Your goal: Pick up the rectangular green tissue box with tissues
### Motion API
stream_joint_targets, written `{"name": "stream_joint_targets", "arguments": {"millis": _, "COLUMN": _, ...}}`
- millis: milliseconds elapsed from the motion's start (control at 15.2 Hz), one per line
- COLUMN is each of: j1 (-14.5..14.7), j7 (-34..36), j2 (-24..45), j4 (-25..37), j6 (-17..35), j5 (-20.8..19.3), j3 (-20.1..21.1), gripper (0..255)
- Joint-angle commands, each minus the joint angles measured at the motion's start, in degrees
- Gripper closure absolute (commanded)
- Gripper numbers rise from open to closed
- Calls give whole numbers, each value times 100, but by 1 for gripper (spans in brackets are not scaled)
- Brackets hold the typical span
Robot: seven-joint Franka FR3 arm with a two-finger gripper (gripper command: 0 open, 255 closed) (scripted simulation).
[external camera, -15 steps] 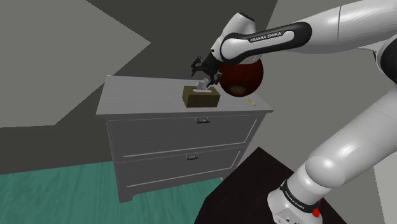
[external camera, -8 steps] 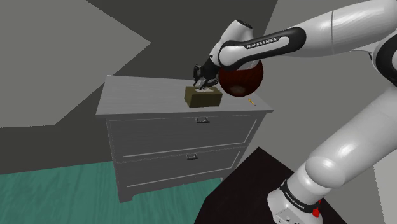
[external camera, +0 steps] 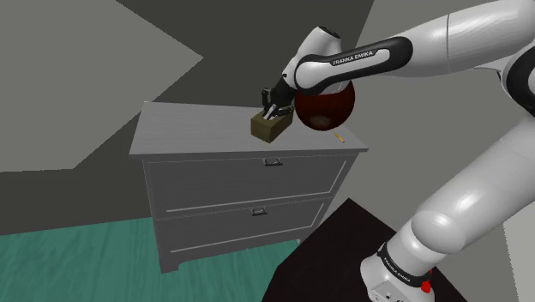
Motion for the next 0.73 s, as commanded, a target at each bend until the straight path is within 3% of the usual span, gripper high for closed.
{"name": "stream_joint_targets", "arguments": {"millis": 0, "j1": 2, "j7": 0, "j2": -30, "j4": 31, "j6": -81, "j5": 5, "j3": -1, "gripper": 255}}
{"name": "stream_joint_targets", "arguments": {"millis": 660, "j1": -11, "j7": 19, "j2": -290, "j4": 548, "j6": -855, "j5": 13, "j3": -32, "gripper": 255}}
